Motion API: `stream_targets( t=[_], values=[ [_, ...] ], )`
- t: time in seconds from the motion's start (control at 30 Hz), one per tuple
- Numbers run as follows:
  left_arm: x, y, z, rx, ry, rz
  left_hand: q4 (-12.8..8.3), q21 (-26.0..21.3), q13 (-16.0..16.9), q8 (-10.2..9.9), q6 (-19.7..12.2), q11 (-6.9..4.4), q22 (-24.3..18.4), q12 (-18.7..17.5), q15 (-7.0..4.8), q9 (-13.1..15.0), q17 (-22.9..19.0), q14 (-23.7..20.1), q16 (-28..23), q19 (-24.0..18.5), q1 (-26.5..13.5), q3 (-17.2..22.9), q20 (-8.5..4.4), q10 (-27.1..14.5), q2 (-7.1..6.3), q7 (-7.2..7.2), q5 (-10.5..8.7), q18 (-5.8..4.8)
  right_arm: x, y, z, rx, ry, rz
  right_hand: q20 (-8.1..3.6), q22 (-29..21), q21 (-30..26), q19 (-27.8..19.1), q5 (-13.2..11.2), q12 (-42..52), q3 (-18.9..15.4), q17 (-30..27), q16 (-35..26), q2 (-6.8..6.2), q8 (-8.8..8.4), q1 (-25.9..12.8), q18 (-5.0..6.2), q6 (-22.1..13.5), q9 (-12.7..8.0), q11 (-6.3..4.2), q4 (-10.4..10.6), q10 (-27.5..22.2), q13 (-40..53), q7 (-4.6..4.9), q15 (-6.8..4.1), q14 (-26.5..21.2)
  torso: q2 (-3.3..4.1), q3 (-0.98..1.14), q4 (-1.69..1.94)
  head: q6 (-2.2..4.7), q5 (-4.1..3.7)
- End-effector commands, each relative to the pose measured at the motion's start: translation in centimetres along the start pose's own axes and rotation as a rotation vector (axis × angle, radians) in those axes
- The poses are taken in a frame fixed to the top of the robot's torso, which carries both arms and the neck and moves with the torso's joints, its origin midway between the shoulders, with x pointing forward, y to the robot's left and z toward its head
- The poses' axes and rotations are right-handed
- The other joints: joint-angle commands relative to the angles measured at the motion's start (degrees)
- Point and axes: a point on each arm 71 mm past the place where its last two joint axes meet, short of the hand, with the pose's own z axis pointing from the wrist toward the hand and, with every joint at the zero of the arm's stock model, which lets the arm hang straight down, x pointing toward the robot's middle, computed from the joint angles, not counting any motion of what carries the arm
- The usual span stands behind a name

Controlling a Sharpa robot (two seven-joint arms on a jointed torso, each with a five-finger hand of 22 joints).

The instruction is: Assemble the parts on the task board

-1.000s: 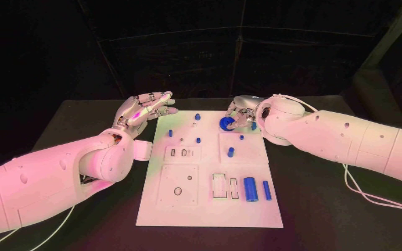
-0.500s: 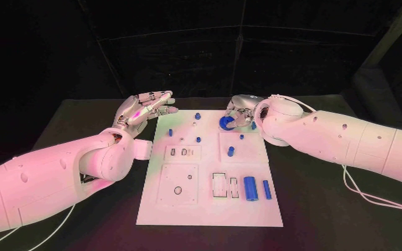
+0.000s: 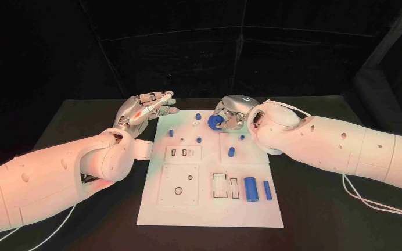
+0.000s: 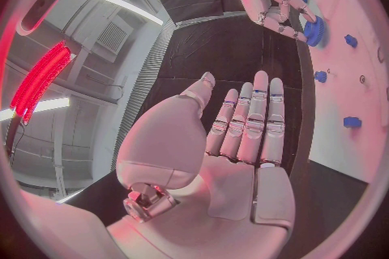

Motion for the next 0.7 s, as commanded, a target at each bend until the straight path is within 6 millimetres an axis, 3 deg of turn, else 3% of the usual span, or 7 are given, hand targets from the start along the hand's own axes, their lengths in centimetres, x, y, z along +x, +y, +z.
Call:
stream_targets(
  t=[0.03,0.1,0.23,0.43,0.7],
  values=[
    [0.2,-0.1,0.0,0.005,0.014,-0.009,-0.28,-0.15,-0.07,-0.31,-0.21,0.01,-0.06,-0.17,0.04,-0.08,0.09,0.16,-0.36,0.44,0.09,-0.13,-0.01,-0.04,0.23,2.03,0.11,0.84,-0.6,1.4,0.3,-0.059,-0.084,-0.035,-0.27,2.20,0.16,0.07,0.21,0.18,0.70,7.37,0.31,0.01,1.10,-0.71,-1.13,3.37,0.32,-0.32,0.31,0.23,0.71,-1.73,-0.24,4.34,0.01,-0.08,0.20,0.12,0.01],
    [0.2,-0.1,0.0,0.004,0.015,-0.009,-0.28,-0.15,-0.07,-0.31,-0.21,0.01,-0.06,-0.17,0.04,-0.08,0.09,0.16,-0.36,0.44,0.09,-0.13,-0.01,-0.04,0.23,2.03,0.11,0.84,-0.5,2.0,0.6,-0.073,-0.091,-0.039,-0.28,2.21,0.17,0.08,0.20,0.14,0.75,7.38,0.32,-0.03,1.06,-0.79,-1.14,3.34,0.29,-0.32,0.33,0.22,0.68,-1.72,-0.24,4.34,0.02,-0.03,0.06,0.05,0.18],
    [0.3,-0.1,0.1,0.003,0.017,-0.011,-0.33,-0.19,-0.07,-0.35,-0.23,0.01,-0.12,-0.24,0.05,-0.07,0.09,0.17,-0.43,0.47,0.11,-0.15,0.00,-0.06,0.28,2.03,0.11,0.84,-0.4,3.1,1.2,-0.093,-0.102,-0.043,-0.28,2.23,0.17,0.10,0.20,0.12,0.81,7.36,0.31,-0.08,0.99,-0.88,-1.14,3.28,0.25,-0.31,0.35,0.21,0.67,-1.70,-0.23,4.34,0.07,0.00,0.14,0.00,0.19],
    [0.4,-0.1,0.1,0.002,0.019,-0.012,-0.33,-0.19,-0.07,-0.35,-0.23,0.01,-0.12,-0.24,0.05,-0.07,0.09,0.17,-0.43,0.47,0.11,-0.15,0.00,-0.06,0.28,2.03,0.11,0.84,0.4,3.8,2.5,-0.088,-0.076,-0.051,-0.29,2.23,0.17,0.10,0.12,0.07,0.96,7.38,0.31,-0.17,0.83,-1.15,-1.14,3.15,0.16,-0.27,0.42,0.20,0.65,-1.65,-0.22,4.34,0.08,-0.10,0.19,-0.07,0.25],
    [0.5,0.0,0.2,0.002,0.022,-0.014,-0.33,-0.19,-0.07,-0.35,-0.23,0.01,-0.12,-0.24,0.05,-0.07,0.09,0.17,-0.43,0.47,0.11,-0.15,0.00,-0.06,0.28,2.03,0.11,0.84,1.5,4.8,3.7,-0.085,-0.028,-0.057,-0.27,2.19,0.15,0.07,-0.13,-0.06,1.16,7.33,0.29,-0.41,0.54,-1.51,-1.14,2.90,0.03,-0.21,0.46,0.13,0.56,-1.55,-0.17,4.33,0.06,-0.03,0.01,-0.39,0.60]
  ],
)
